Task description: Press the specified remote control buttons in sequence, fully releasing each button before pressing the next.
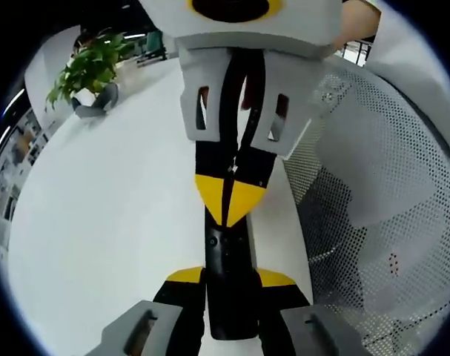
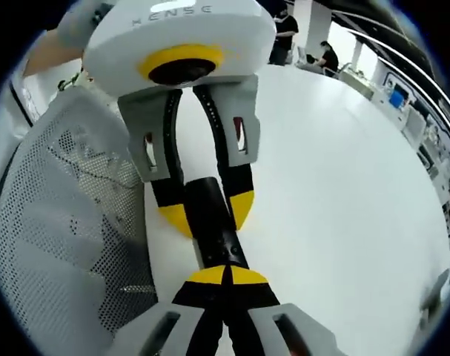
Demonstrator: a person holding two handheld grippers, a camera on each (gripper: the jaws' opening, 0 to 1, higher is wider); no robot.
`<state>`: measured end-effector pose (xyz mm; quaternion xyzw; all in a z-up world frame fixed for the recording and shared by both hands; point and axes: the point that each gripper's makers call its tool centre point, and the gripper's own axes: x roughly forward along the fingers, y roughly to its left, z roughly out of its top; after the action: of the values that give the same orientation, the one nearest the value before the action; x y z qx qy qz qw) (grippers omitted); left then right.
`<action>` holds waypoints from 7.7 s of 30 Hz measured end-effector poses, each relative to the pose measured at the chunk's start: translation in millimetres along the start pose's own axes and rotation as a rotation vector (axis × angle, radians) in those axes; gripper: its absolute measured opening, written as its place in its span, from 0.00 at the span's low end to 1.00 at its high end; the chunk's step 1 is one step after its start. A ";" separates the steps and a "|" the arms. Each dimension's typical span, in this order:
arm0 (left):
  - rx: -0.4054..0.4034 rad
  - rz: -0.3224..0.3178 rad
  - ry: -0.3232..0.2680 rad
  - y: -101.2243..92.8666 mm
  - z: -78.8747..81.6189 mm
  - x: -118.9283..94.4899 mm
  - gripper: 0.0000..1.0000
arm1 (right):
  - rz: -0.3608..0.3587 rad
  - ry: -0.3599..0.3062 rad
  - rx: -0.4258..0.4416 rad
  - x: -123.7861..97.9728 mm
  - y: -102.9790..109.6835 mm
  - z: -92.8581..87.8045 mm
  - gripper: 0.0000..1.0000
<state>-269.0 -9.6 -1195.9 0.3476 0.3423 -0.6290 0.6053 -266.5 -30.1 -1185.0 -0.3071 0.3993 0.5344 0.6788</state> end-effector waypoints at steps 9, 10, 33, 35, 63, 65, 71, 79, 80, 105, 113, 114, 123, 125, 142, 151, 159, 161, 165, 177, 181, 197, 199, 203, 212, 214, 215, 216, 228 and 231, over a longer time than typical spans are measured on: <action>-0.011 0.006 -0.006 0.2 0.0 0.1 0.25 | 0.008 -0.096 -0.115 -4.6 2.7 -3.4 0.00; -0.013 0.007 -0.006 -0.1 0.2 -0.3 0.25 | 0.015 -0.119 -0.081 -4.9 3.3 -1.0 0.00; -0.038 0.018 -0.022 0.7 -0.3 0.5 0.25 | 0.036 -0.122 -0.117 0.1 16.9 7.7 0.00; -0.043 0.023 -0.025 0.8 -0.2 0.6 0.25 | 0.053 -0.127 -0.107 2.9 24.4 7.4 0.00; -0.064 0.039 -0.083 0.7 1.4 1.1 0.25 | -0.012 -0.108 -0.072 2.9 17.5 9.8 0.00; -0.067 0.042 -0.082 0.5 1.6 1.2 0.25 | -0.041 -0.090 -0.073 0.7 10.0 7.6 0.00; -0.083 0.050 -0.100 0.1 2.6 0.6 0.25 | -0.014 -0.093 -0.072 2.3 7.0 10.8 0.00; -0.080 0.050 -0.096 0.1 3.2 0.3 0.25 | 0.001 0.000 -0.095 5.3 6.1 11.6 0.00; -0.079 0.050 -0.095 -0.1 3.3 0.1 0.25 | 0.008 0.006 -0.096 5.5 5.6 11.8 0.00; -0.080 0.049 -0.103 -0.6 3.6 -0.4 0.25 | 0.167 0.034 0.035 6.5 -6.2 11.3 0.00; -0.088 0.031 -0.112 0.3 3.5 -0.7 0.25 | 0.190 0.133 0.031 12.5 -7.1 13.6 0.00; -0.092 0.029 -0.113 0.3 3.6 -0.8 0.25 | 0.183 0.135 0.025 13.2 -7.6 13.3 0.00; -0.097 0.033 -0.119 -0.2 3.5 -1.0 0.25 | 0.070 -0.016 0.029 8.3 -6.7 13.2 0.00; -0.097 0.033 -0.117 -0.2 3.5 -1.0 0.25 | 0.105 -0.045 0.046 6.0 2.6 16.8 0.00; -0.144 0.017 -0.180 0.1 3.5 -2.1 0.24 | 0.112 0.003 -0.212 10.4 10.6 21.1 0.00; -0.147 0.014 -0.192 -0.6 3.8 -1.2 0.24 | 0.025 -0.019 -0.254 12.0 10.9 21.0 0.00; -0.138 0.017 -0.184 -0.8 3.7 -0.5 0.24 | 0.066 -0.095 -0.173 8.9 16.0 24.4 0.00; -0.136 0.019 -0.181 -1.1 3.8 -0.7 0.24 | 0.055 -0.093 -0.178 9.4 18.5 26.7 0.00; -0.136 0.022 -0.182 -1.5 4.1 -1.0 0.24 | 0.047 -0.059 -0.217 12.9 14.5 26.7 0.00; -0.117 0.028 -0.180 -1.8 4.5 -0.7 0.24 | 0.046 -0.036 -0.151 13.4 13.7 25.5 0.00; -0.116 0.027 -0.173 -1.7 4.8 -0.9 0.24 | 0.064 -0.089 -0.099 11.1 13.6 26.2 0.00; -0.110 0.026 -0.166 -1.7 4.6 -1.0 0.24 | 0.054 -0.075 -0.193 17.6 16.9 33.5 0.00; -0.107 0.025 -0.163 -1.7 4.5 -1.0 0.24 | 0.046 -0.073 -0.186 18.0 16.3 34.1 0.00; -0.114 0.031 -0.161 -1.6 4.5 -0.7 0.24 | 0.032 -0.084 -0.178 18.2 15.3 34.8 0.00; -0.112 0.031 -0.161 -1.3 4.5 -0.5 0.25 | 0.084 -0.149 -0.093 6.5 12.3 18.7 0.02; -0.109 0.030 -0.160 -1.2 4.4 -0.4 0.25 | 0.088 -0.144 -0.087 3.1 10.1 11.2 0.10; -0.107 0.029 -0.161 -1.2 4.3 -0.4 0.25 | 0.107 -0.142 -0.069 1.0 10.4 5.9 0.17; -0.107 0.029 -0.161 -1.2 4.3 -0.4 0.25 | 0.120 -0.153 -0.053 -0.4 11.4 4.5 0.21; -0.110 0.084 -0.175 -2.4 4.4 1.8 0.25 | 0.100 -0.101 -0.079 -0.3 -0.8 -17.9 0.25; -0.118 0.095 -0.193 -3.4 4.7 1.4 0.25 | 0.107 -0.100 -0.079 -2.2 0.1 -20.1 0.23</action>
<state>-272.6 -14.2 -1194.6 0.2653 0.3021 -0.6088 0.6839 -271.1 -48.1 -1192.9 -0.2849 0.3592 0.5998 0.6558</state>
